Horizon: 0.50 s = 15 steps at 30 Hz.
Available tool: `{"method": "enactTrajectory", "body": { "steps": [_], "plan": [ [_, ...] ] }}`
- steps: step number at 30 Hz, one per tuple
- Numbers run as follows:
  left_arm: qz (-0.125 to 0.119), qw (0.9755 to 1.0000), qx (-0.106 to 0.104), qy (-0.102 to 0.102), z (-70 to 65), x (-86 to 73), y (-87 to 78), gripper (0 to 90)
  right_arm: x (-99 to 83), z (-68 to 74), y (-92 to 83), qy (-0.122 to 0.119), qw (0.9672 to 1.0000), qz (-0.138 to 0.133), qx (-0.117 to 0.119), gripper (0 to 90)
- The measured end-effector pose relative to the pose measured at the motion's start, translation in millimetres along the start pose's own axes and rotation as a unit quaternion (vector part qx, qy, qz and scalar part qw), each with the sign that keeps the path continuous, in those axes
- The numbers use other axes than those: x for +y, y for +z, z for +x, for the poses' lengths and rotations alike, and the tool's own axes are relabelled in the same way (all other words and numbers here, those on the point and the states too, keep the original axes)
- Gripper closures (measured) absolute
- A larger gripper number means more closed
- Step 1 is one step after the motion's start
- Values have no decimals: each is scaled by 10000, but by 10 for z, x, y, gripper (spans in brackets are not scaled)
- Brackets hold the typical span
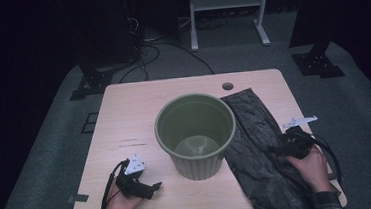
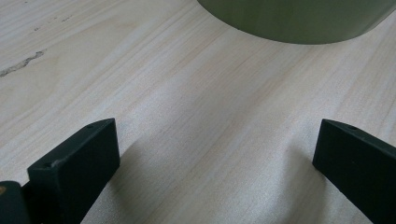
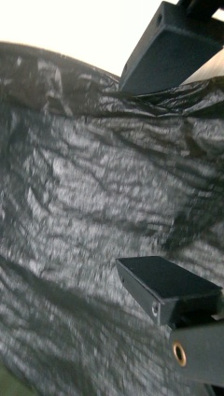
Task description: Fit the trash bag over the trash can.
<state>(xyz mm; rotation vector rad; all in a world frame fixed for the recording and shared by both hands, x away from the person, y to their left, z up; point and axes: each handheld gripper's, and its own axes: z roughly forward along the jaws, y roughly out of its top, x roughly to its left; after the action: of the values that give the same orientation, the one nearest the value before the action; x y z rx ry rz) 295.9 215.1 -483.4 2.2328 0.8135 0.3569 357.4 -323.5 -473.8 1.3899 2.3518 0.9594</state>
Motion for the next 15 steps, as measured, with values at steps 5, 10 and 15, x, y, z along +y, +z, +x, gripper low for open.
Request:
{"method": "enactTrajectory", "body": {
  "steps": [5, 10, 15],
  "plan": [
    [0, 10000, 4, 0, 0, 0, 0, 0, 71, 114, 75, -120, 9998, 21, 158, 116],
    [0, 10000, 2, -2, 0, 0, -1, 0, 137, 216, 136, -159, 9994, 23, 316, 101],
    [0, 10000, 2, -1, -1, 0, 0, 0, 232, 345, 215, -268, 9986, 21, 446, 88]
  ]
}}
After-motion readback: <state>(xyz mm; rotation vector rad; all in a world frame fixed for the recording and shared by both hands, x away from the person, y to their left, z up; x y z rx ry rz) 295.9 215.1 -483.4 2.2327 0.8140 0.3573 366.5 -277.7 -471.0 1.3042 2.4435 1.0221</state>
